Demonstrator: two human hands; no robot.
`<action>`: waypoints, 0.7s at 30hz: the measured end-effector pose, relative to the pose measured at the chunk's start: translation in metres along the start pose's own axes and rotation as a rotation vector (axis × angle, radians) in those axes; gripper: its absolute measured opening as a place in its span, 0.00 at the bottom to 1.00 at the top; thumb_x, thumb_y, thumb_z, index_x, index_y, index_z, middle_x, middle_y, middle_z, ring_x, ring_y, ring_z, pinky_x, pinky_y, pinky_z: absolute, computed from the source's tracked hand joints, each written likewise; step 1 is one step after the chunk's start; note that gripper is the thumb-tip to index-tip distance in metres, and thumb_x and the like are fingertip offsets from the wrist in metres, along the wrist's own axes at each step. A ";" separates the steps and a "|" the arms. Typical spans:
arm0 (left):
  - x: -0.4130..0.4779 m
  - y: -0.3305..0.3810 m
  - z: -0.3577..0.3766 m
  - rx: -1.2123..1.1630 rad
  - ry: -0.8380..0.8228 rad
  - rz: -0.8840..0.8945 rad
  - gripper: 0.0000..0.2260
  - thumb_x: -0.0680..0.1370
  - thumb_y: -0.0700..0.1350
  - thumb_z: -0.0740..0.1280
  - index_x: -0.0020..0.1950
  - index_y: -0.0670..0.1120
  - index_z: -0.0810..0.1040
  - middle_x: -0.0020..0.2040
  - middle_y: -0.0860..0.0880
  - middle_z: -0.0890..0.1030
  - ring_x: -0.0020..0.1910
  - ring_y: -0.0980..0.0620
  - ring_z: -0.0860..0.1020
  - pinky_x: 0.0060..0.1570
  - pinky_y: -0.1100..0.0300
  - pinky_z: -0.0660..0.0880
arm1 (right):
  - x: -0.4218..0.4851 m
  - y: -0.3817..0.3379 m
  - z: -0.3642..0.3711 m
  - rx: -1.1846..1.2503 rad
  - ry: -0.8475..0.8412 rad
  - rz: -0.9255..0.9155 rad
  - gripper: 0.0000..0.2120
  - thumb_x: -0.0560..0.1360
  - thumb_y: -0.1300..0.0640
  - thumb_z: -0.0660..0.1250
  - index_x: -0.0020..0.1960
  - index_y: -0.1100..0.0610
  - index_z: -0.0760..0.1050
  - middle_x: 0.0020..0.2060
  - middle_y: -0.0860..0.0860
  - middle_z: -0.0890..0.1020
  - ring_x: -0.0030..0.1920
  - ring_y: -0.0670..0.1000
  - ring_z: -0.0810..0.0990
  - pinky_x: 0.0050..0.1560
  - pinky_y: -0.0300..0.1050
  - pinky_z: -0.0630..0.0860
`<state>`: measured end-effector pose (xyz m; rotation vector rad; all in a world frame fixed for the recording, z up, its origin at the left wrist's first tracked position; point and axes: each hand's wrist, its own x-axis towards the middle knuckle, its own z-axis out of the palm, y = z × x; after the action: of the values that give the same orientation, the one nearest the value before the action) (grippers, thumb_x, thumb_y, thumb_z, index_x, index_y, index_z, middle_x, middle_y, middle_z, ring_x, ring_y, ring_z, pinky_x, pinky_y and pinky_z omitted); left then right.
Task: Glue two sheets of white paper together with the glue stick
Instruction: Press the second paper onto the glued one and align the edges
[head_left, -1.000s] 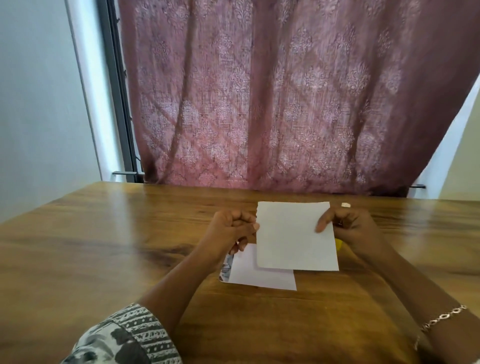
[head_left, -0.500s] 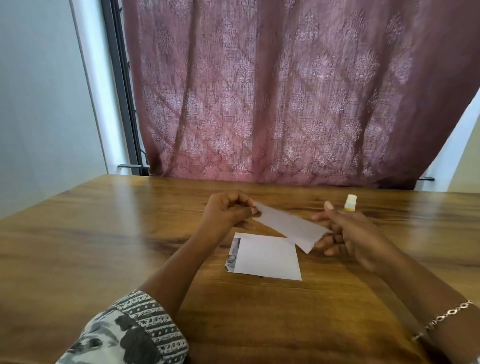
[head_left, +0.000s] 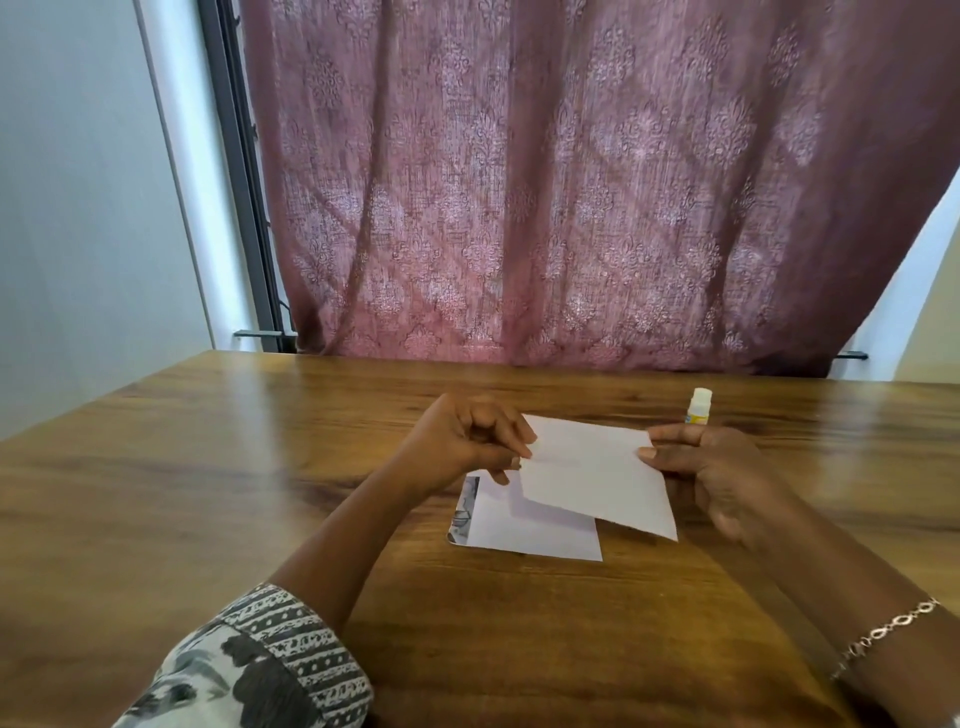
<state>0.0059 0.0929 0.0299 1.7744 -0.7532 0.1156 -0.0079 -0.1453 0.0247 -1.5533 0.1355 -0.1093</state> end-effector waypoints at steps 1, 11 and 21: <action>-0.001 0.001 0.000 -0.009 -0.008 0.002 0.07 0.68 0.26 0.68 0.39 0.36 0.82 0.44 0.45 0.80 0.36 0.55 0.79 0.33 0.64 0.79 | 0.000 0.001 0.000 -0.046 0.017 -0.017 0.08 0.67 0.70 0.68 0.44 0.61 0.75 0.39 0.55 0.81 0.39 0.53 0.80 0.32 0.42 0.80; 0.008 -0.039 -0.007 0.719 0.103 -0.569 0.17 0.70 0.51 0.70 0.57 0.50 0.74 0.54 0.49 0.74 0.50 0.50 0.74 0.51 0.55 0.73 | 0.001 0.002 0.000 -0.163 0.052 -0.176 0.06 0.68 0.69 0.68 0.39 0.59 0.77 0.39 0.56 0.82 0.41 0.53 0.80 0.47 0.46 0.76; 0.015 -0.036 -0.005 0.752 -0.033 -0.640 0.15 0.68 0.53 0.72 0.46 0.49 0.70 0.57 0.47 0.69 0.49 0.51 0.68 0.51 0.57 0.69 | 0.003 0.004 -0.001 -0.147 0.034 -0.163 0.06 0.68 0.69 0.68 0.38 0.59 0.76 0.41 0.59 0.82 0.46 0.59 0.80 0.53 0.55 0.76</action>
<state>0.0383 0.0958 0.0084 2.6573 -0.1142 -0.0752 -0.0055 -0.1462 0.0211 -1.7084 0.0445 -0.2596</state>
